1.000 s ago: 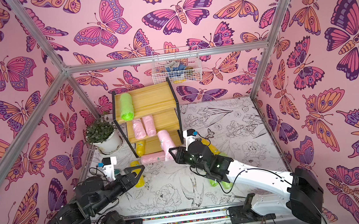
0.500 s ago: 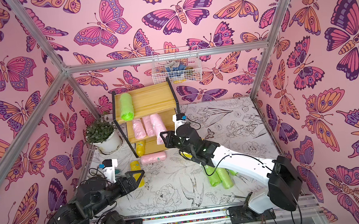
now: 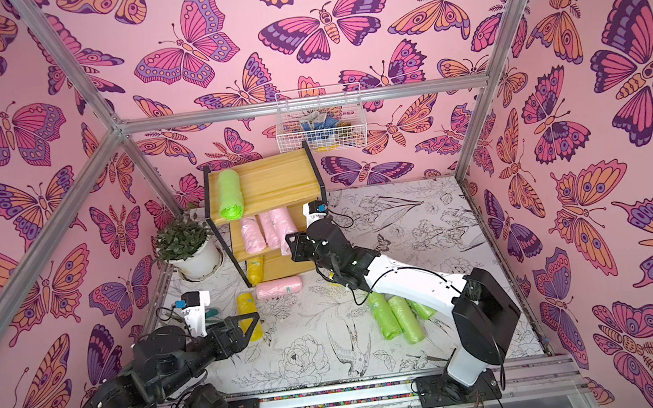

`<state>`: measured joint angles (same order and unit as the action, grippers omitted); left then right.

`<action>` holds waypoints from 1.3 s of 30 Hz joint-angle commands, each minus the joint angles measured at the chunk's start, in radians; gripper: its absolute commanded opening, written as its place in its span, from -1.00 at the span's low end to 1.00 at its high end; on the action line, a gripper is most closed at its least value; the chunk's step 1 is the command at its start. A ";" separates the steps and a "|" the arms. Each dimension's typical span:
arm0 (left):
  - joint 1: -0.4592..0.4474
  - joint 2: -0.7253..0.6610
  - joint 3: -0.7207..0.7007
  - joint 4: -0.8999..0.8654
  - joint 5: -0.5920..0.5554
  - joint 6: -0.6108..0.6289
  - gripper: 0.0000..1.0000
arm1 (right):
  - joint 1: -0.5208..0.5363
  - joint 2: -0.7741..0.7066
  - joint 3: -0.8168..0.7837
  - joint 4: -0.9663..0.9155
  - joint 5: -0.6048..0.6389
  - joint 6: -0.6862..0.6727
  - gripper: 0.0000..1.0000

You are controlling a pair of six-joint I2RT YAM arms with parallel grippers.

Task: Sort the rolls of trash bags by color and place them on the shelf
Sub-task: Place the roll of trash bags on the shelf.

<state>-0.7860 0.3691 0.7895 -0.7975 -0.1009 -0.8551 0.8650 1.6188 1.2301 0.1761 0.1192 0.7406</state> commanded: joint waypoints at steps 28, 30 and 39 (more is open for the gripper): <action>-0.001 0.178 0.139 -0.037 -0.030 0.340 1.00 | -0.040 0.080 0.114 0.002 0.076 -0.064 0.08; -0.002 0.182 0.139 -0.037 -0.024 0.355 1.00 | -0.040 0.075 0.114 -0.004 0.071 -0.064 0.11; -0.001 0.199 0.145 -0.037 -0.016 0.416 0.99 | -0.040 -0.003 0.079 -0.041 0.056 -0.076 0.15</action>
<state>-0.7860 0.5587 0.9119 -0.8177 -0.1272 -0.4858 0.8402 1.6691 1.2930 0.1322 0.1787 0.6815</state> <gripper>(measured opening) 0.999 0.573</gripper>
